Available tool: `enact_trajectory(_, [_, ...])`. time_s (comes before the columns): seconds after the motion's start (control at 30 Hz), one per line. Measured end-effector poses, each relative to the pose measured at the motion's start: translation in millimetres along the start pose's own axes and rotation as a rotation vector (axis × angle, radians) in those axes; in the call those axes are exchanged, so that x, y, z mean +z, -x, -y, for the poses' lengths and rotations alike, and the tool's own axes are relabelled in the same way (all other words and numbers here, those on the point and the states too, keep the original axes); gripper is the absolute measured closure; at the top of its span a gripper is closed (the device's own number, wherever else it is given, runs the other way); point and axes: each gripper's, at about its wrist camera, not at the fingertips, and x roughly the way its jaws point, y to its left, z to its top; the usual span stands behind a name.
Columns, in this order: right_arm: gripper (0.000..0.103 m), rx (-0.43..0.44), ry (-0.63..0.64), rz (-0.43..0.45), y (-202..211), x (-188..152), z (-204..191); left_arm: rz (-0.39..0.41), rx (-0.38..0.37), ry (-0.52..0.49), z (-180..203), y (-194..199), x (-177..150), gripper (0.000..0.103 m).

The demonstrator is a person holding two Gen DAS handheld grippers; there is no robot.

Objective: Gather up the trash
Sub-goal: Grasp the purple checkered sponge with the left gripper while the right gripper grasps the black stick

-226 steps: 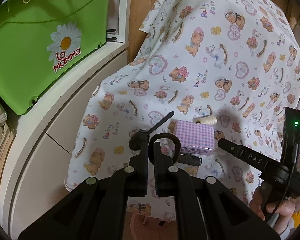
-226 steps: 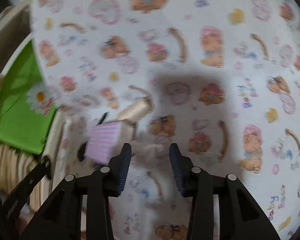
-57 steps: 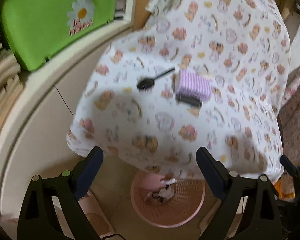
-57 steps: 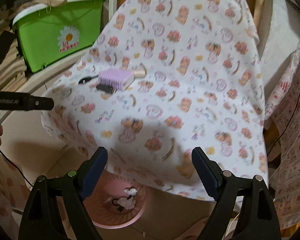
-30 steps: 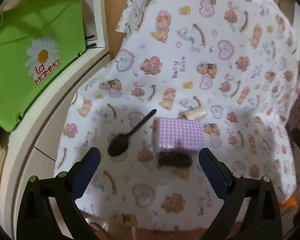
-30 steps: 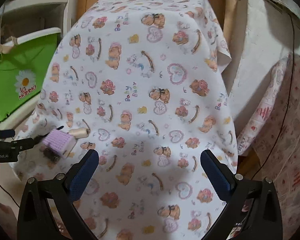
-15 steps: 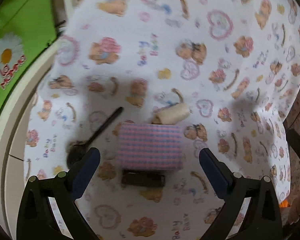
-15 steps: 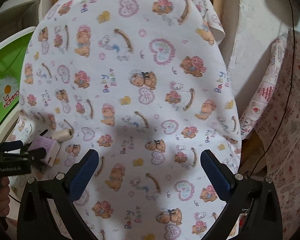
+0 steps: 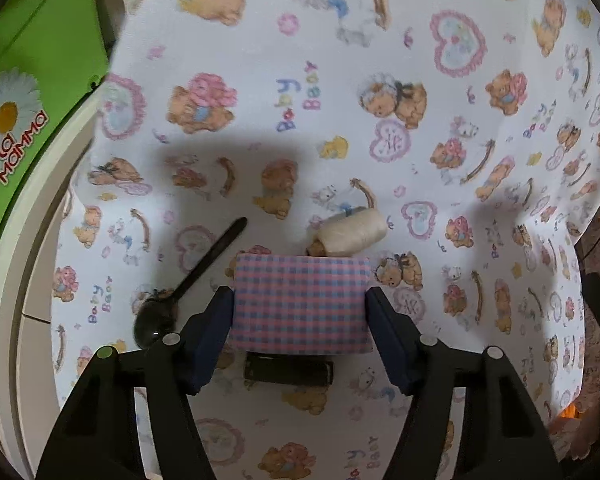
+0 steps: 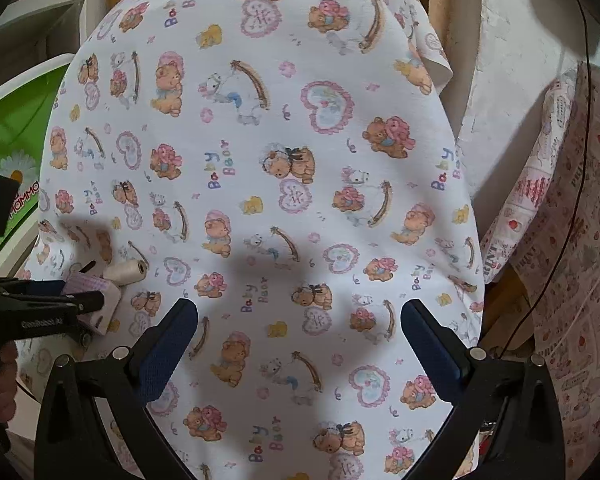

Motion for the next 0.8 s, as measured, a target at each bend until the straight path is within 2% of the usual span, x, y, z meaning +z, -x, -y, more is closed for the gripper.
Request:
enact_trajectory(0.1, [0.001, 0.008, -0.003, -0.001, -0.5, 0.3, -3.4, 0.048, -0.022, 0.031, -15.2, 13.2, 3.7, 0.038])
enact_trajectory(0.23, [0.001, 0.049, -0.014, -0.002, 1.1, 2.1, -14.5, 0.146, -0.092, 0.057, -31.5, 46.9, 2.3, 0.038])
enact_trajectory(0.3, [0.001, 0.076, -0.016, -0.001, 1.4, 2.7, -22.7, 0.169, -0.119, 0.074, -41.6, 58.7, 0.9, 0.038])
enact_trajectory(0.43, [0.001, 0.155, 0.001, -0.002, -0.5, 1.7, -48.4, 0.189, -0.066, 0.108, -60.7, 71.3, -1.0, 0.038])
enact_trajectory(0.47, [0.008, 0.189, 0.011, -0.003, -1.0, 1.0, -56.1, 0.189, -0.022, 0.103, -63.4, 73.3, -1.7, 0.038])
enact_trajectory(0.5, [0.019, 0.231, 0.035, -0.013, -2.8, -0.2, -67.7, 0.195, 0.018, 0.097, -62.4, 74.5, -2.8, 0.038])
enact_trajectory(0.53, [0.024, 0.252, 0.057, -0.026, -4.7, -0.9, -76.2, 0.202, 0.049, 0.095, -64.2, 75.7, -2.9, 0.038])
enact_trajectory(0.6, [0.036, 0.298, 0.132, -0.044, -8.3, -6.3, -100.0, 0.194, 0.044, 0.118, -72.8, 76.5, -3.3, 0.038])
enact_trajectory(0.73, [0.041, 0.381, 0.185, -0.091, -17.5, -15.9, -129.9, 0.162, -0.052, 0.202, -95.1, 73.5, -1.2, 0.038])
enact_trajectory(0.8, [0.041, 0.396, 0.169, -0.124, -24.0, -18.5, -137.5, 0.162, -0.029, 0.227, -103.0, 73.7, -0.6, 0.038])
